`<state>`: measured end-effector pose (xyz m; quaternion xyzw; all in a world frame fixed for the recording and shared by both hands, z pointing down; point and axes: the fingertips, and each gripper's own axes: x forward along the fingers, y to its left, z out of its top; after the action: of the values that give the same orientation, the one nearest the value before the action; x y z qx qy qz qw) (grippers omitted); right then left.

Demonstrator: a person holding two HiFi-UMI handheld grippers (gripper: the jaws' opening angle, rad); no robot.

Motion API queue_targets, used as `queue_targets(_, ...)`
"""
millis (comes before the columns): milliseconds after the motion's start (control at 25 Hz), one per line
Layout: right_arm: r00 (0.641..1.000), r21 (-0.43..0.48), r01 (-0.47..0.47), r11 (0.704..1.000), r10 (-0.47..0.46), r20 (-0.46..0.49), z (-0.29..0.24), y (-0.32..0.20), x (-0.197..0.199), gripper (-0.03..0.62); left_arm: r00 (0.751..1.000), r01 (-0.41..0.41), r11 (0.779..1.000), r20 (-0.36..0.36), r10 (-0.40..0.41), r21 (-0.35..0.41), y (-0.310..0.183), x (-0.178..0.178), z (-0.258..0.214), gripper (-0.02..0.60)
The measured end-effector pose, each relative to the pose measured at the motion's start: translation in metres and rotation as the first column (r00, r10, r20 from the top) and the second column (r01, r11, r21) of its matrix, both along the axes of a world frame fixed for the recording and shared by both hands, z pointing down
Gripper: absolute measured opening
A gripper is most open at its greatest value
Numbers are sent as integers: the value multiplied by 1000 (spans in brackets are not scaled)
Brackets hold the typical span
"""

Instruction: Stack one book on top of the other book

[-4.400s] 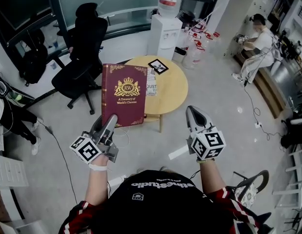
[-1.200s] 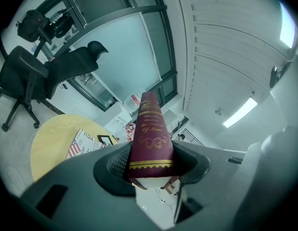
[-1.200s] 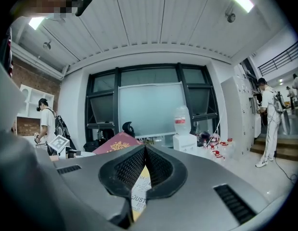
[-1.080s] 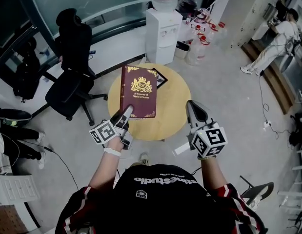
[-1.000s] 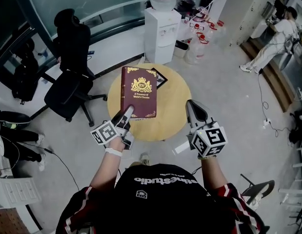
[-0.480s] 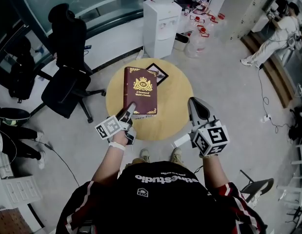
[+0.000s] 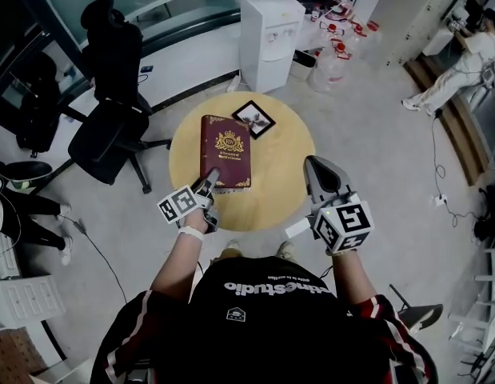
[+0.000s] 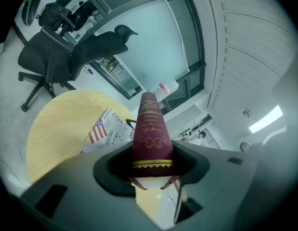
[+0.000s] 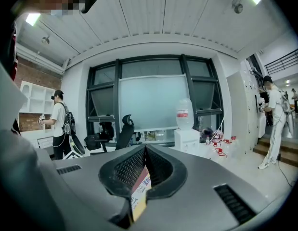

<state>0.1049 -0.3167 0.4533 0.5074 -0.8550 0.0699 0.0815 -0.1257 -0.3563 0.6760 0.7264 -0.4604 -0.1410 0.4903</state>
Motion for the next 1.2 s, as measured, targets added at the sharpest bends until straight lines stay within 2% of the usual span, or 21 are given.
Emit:
queue_targets(280,1000,-12,20,1000,-20,-2,3,-13,4,29,999,33,997,22,-31,-75,-11,0,34,216)
queue_targets(880,999,-34,32,999,-32,-3,14,-22,13,29,996,51,993,73,-44,-102,-13,4,59,225)
queue_targets(1040,1000,-33,28,999,-28,4,14,-24,15,28,985,41,995,173,-24,-94,-14,2,59,246)
queue_targets(1200,1000,-36,31,999,-30,7,12,-25,13,29,951,19,996,309,7,-81,-17,-6,59,276)
